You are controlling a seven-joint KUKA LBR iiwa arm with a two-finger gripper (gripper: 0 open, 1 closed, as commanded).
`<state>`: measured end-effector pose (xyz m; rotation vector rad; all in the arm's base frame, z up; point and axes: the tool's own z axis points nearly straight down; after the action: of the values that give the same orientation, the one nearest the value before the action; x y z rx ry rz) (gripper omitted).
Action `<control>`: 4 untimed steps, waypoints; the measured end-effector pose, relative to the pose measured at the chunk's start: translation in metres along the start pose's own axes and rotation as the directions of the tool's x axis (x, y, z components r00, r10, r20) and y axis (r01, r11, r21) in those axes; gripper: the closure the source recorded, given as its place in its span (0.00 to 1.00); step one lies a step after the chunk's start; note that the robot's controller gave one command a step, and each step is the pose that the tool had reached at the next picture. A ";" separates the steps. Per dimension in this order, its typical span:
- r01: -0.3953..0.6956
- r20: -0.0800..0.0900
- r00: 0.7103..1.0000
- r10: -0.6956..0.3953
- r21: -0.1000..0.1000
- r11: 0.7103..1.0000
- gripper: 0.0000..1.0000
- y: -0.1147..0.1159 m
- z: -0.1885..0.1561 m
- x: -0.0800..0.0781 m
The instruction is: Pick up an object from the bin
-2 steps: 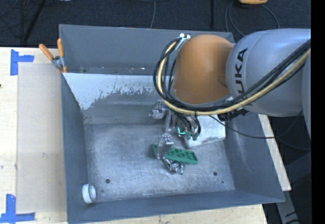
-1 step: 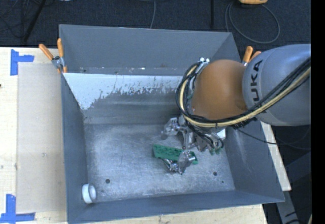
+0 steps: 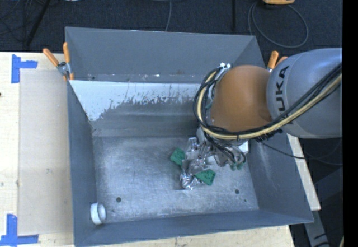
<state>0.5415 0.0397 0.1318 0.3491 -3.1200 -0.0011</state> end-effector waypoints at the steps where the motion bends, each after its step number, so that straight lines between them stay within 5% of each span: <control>1: -0.001 0.000 1.000 0.001 0.000 1.000 0.00 0.000 0.000 0.000; 2: -0.002 0.000 1.000 0.002 0.000 1.000 1.00 0.000 0.000 0.000; 3: -0.002 0.000 1.000 0.002 0.000 1.000 0.00 0.000 0.000 0.000; 4: 0.063 0.005 0.998 -0.063 0.000 0.998 0.00 -0.027 0.059 -0.042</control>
Offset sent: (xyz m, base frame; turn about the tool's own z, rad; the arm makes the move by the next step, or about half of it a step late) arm 0.0000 0.0000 0.0000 0.0000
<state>0.5879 0.0225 0.0729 0.4478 -3.1126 -0.0016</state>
